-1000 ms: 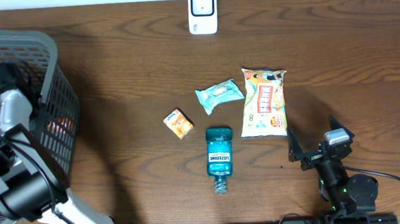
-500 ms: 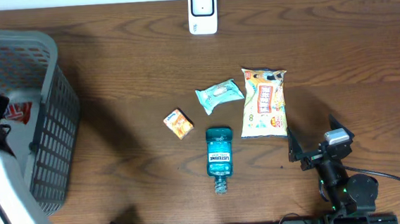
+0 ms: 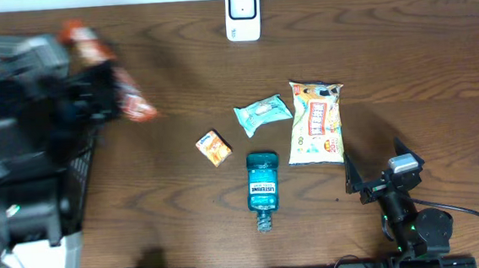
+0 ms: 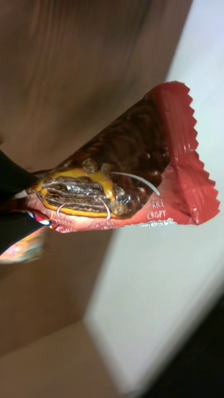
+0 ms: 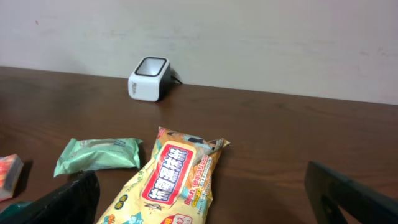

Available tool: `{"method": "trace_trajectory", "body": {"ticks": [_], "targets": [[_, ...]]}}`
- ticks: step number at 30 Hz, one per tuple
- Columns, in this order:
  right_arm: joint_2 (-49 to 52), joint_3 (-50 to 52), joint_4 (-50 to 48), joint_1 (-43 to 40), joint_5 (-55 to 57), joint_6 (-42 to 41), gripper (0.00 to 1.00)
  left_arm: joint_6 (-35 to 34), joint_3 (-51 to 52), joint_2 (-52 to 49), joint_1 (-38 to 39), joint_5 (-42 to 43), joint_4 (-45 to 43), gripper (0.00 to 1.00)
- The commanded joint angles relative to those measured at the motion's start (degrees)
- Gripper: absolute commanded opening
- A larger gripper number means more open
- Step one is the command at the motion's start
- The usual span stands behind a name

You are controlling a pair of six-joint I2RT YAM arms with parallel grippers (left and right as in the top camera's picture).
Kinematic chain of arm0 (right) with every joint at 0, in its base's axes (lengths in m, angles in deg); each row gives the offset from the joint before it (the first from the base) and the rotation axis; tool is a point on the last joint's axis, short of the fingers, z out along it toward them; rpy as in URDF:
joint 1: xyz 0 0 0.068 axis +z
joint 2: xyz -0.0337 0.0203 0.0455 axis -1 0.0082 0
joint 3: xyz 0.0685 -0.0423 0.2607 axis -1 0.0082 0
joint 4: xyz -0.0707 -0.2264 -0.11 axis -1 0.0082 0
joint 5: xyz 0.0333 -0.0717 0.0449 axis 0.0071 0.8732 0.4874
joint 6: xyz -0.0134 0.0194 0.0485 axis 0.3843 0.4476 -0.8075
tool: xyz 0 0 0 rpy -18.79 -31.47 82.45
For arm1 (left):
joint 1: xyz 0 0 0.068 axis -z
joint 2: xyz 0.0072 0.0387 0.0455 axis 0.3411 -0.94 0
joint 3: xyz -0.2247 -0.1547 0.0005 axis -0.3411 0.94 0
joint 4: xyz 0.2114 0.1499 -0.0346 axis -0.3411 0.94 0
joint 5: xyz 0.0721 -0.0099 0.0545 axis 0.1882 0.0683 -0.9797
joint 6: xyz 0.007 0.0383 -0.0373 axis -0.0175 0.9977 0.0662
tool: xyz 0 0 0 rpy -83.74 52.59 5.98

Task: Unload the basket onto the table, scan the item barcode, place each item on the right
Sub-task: 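Carry the candy bar to the scanner and drop it beside the Kleenex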

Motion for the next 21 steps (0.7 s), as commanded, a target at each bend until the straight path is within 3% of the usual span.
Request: {"method": "trace_trajectory", "body": {"ticks": [1, 6, 14, 21], "targets": [[-0.3, 0.2, 0.0, 0.5, 0.1, -0.9, 0.99, 4.2, 2.5, -6.2, 11.1, -5.9, 0.9, 0.07], [-0.3, 0.2, 0.0, 0.5, 0.1, -0.9, 0.99, 2.6, 2.6, -18.1, 20.2, -16.4, -1.5, 0.07], [-0.3, 0.2, 0.0, 0.5, 0.1, -0.9, 0.99, -3.4, 2.6, -37.0, 24.7, -16.5, -9.3, 0.07], [-0.3, 0.2, 0.0, 0.5, 0.1, -0.9, 0.99, -3.5, 2.6, -46.2, 24.7, -16.6, -10.8, 0.07]]}}
